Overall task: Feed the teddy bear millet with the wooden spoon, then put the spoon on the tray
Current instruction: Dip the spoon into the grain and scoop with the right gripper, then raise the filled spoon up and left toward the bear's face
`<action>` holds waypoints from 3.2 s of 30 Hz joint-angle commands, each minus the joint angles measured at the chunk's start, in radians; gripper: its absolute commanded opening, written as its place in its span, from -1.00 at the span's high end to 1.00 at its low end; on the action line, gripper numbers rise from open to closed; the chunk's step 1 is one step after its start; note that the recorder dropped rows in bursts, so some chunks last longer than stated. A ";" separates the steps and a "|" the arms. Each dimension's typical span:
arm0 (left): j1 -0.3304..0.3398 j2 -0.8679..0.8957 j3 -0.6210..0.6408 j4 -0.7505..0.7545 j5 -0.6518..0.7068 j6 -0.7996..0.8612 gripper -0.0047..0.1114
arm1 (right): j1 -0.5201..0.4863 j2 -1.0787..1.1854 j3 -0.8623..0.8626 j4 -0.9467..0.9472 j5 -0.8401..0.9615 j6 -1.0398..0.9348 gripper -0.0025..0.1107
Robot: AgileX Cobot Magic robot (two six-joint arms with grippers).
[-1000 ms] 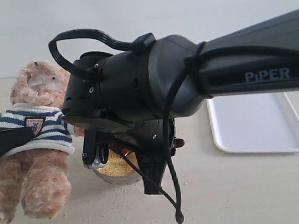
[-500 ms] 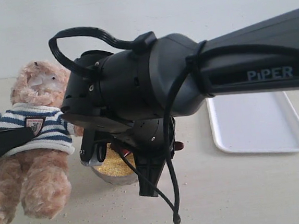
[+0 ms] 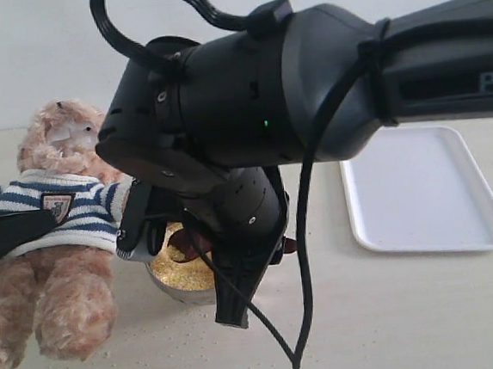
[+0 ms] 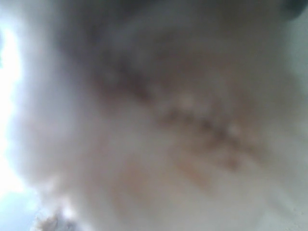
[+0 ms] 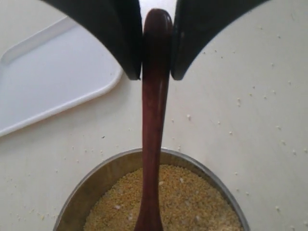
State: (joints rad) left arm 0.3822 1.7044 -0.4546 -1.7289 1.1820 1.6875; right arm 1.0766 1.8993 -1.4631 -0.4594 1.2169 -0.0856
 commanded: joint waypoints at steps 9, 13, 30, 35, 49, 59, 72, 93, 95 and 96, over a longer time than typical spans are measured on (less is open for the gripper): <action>-0.008 -0.003 0.003 -0.016 0.039 0.007 0.83 | -0.001 -0.016 -0.002 0.089 0.004 -0.134 0.96; -0.008 -0.003 0.003 -0.016 0.039 0.007 0.83 | -0.013 -0.019 -0.002 0.094 0.004 -0.134 0.96; -0.008 -0.003 0.003 -0.016 0.039 0.012 0.83 | -0.172 -0.130 -0.002 0.205 0.004 -0.140 0.96; -0.008 -0.003 0.003 -0.016 0.039 0.012 0.83 | -0.192 -0.157 -0.002 0.206 0.004 -0.145 0.96; -0.008 -0.003 0.003 -0.016 0.039 0.012 0.83 | -0.192 -0.223 -0.003 0.203 0.004 -0.157 0.96; -0.008 -0.003 0.003 -0.016 0.039 0.012 0.83 | -0.192 -0.227 -0.003 0.203 0.004 -0.152 0.96; -0.008 -0.003 0.003 -0.016 0.039 0.012 0.83 | -0.192 -0.227 -0.006 0.187 -0.017 -0.202 0.96; -0.008 -0.003 0.003 -0.016 0.039 0.012 0.83 | -0.192 -0.206 -0.324 0.374 -0.089 -0.220 0.96; -0.008 -0.003 0.003 -0.016 0.039 0.012 0.83 | -0.192 -0.199 -0.339 0.408 -0.082 -0.233 0.96; -0.008 -0.003 0.003 -0.016 0.039 0.012 0.83 | -0.192 -0.194 -0.341 0.416 -0.081 -0.238 0.96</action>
State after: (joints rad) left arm 0.3822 1.7044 -0.4546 -1.7289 1.1820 1.6935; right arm 0.8884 1.6915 -1.7863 -0.0819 1.1324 -0.3047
